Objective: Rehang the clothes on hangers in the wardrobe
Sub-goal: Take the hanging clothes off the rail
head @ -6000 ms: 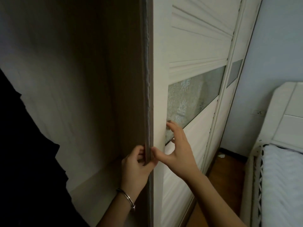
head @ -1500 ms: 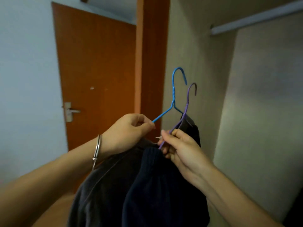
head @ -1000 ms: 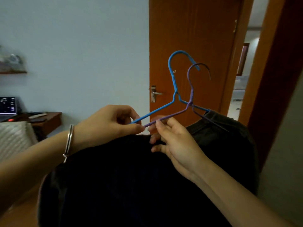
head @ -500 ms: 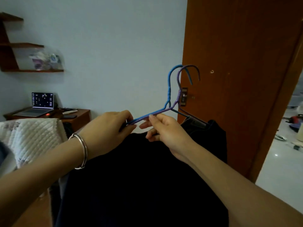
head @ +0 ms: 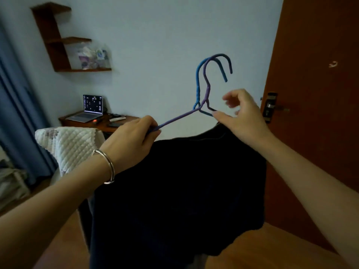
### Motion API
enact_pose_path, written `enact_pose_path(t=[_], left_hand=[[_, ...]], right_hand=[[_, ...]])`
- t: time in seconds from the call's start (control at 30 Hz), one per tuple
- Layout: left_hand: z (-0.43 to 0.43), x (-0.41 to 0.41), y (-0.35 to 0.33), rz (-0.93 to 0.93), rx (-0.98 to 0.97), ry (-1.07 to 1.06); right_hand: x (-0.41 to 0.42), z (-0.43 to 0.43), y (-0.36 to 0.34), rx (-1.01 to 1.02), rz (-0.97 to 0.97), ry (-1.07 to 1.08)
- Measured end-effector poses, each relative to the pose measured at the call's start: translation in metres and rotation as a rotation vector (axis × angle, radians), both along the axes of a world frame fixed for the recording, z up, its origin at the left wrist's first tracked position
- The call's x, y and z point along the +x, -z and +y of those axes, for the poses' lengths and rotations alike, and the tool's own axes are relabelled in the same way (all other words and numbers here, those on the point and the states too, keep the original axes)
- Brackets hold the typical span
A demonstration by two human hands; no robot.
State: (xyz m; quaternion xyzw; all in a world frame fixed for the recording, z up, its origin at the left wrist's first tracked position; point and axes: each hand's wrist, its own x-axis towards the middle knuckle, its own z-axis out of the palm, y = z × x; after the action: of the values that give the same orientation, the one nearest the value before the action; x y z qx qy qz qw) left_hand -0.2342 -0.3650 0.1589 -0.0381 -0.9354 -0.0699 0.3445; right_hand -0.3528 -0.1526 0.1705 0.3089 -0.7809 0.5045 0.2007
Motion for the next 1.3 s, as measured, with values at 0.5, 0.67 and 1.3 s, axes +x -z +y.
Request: enact_pose_path(t=[0.5,0.67,1.3], left_hand=[[-0.099,-0.084,0.012,-0.037,0.076,-0.311],[-0.17,-0.089,0.028,-0.062,0.083,-0.394],[-0.456,0.06,0.059,-0.162,0.448,-1.289]], right_hand=[[-0.134,-0.142,-0.006,0.437,0.158,-0.308],[-0.155,-0.229,0.004,0.401,0.17,-0.433],[-0.084,-0.694,0.038,0.33,0.119,-1.252]])
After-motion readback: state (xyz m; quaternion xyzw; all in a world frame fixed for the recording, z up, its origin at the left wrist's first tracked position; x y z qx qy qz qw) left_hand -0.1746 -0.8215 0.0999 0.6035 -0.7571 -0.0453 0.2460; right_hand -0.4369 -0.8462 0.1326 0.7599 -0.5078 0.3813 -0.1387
